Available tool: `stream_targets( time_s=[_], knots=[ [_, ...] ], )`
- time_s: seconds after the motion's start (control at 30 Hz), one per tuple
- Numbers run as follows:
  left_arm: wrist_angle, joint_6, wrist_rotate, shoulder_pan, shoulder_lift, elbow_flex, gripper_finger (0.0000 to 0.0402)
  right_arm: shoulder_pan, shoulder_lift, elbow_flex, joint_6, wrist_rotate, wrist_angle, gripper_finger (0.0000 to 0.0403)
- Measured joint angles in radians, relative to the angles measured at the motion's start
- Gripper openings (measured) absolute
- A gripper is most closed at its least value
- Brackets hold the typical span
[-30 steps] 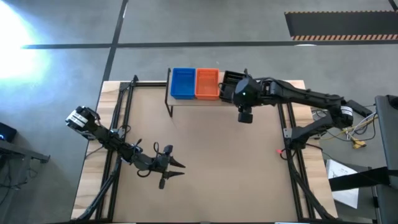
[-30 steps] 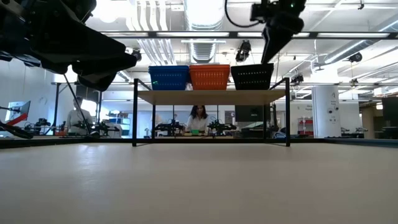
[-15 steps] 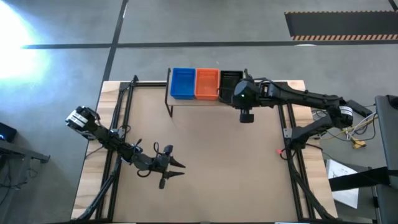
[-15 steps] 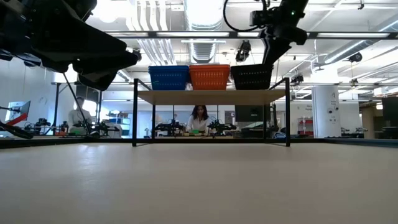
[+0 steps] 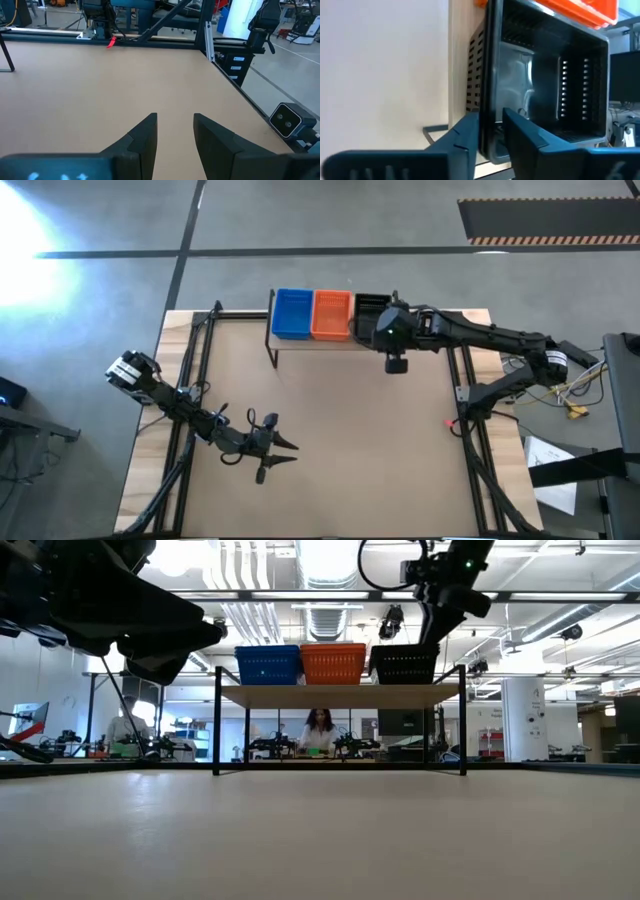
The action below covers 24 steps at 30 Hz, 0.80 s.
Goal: Stack baskets on shelf by color
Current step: Stack the black basket on top of the black basket on the shelf, then return to Home Position
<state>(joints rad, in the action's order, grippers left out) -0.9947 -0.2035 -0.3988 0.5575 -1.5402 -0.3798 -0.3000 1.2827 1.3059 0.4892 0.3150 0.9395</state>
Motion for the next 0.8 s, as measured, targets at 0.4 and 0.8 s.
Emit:
stream_targets(
  time_s=[0.4,0.8],
  knots=[
    [0.063,0.042,-0.029,-0.025,0.315,0.006,0.0111,0.007,-0.159,-0.005,-0.261,-0.371,-0.046,0.0142],
    [1.041,0.113,-0.03,-0.284,1.097,-0.092,0.0025,0.187,-0.52,-0.571,-0.488,-0.531,-0.493,0.0042]
  ],
)
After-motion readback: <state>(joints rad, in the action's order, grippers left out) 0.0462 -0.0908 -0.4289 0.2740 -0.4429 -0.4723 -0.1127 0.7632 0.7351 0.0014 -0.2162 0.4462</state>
